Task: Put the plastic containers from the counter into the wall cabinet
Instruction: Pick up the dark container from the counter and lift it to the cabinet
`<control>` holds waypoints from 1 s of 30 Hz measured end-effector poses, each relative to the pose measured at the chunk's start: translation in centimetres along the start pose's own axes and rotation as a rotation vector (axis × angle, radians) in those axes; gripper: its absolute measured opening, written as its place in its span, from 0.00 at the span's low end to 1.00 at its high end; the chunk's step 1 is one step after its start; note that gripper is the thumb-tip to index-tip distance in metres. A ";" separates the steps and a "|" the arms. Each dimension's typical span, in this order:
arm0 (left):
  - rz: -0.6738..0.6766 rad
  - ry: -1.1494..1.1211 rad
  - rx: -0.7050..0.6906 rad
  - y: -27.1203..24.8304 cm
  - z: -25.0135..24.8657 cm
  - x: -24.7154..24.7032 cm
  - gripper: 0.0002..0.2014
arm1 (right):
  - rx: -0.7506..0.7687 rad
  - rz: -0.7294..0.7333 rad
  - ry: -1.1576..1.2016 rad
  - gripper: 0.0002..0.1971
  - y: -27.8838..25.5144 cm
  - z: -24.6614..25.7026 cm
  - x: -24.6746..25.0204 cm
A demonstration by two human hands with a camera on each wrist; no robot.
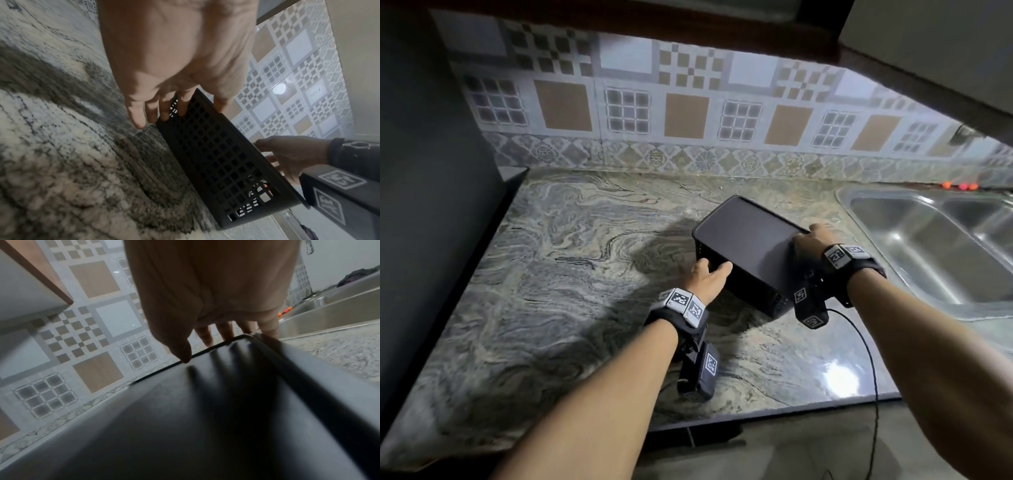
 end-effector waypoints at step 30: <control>-0.456 -0.541 -0.175 -20.5 8.3 13.8 0.29 | 0.315 0.530 0.909 0.14 -19.0 13.5 -16.3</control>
Point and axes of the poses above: each hand's wrist, its own y-axis towards the middle knuckle, its own x-axis out of the back of the hand, z = x × y, the point moved 9 cm from there along y, towards the middle knuckle, and after that the axes turned 14 degrees about z, right-handed, at the moved point
